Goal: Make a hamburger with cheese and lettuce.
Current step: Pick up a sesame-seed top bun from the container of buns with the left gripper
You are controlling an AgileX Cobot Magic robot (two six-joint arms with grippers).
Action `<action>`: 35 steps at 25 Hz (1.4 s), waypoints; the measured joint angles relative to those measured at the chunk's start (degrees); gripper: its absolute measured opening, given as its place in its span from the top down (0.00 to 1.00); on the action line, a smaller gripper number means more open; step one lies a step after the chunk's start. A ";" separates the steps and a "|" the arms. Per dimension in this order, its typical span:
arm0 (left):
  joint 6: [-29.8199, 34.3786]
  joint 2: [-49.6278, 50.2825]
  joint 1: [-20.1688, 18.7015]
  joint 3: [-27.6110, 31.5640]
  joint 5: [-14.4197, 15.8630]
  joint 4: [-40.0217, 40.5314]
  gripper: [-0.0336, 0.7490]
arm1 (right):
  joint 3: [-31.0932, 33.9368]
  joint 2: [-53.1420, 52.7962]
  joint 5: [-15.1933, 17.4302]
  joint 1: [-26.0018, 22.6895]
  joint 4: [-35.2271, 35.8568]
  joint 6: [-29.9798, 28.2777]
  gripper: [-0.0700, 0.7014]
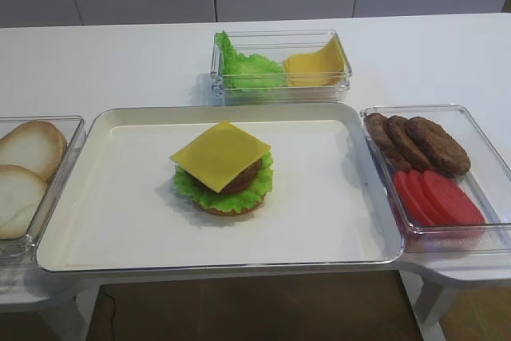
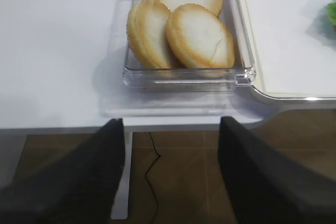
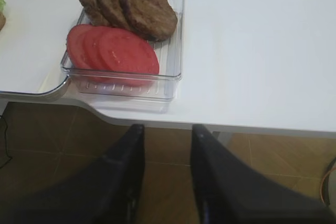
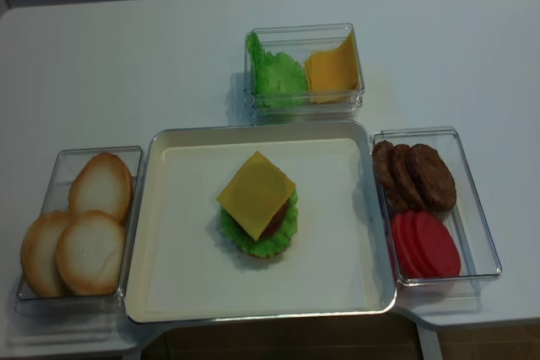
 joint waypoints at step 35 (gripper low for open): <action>-5.17 19.10 0.00 -8.20 -2.35 0.90 0.42 | 0.00 0.00 0.00 0.00 0.03 -0.04 0.59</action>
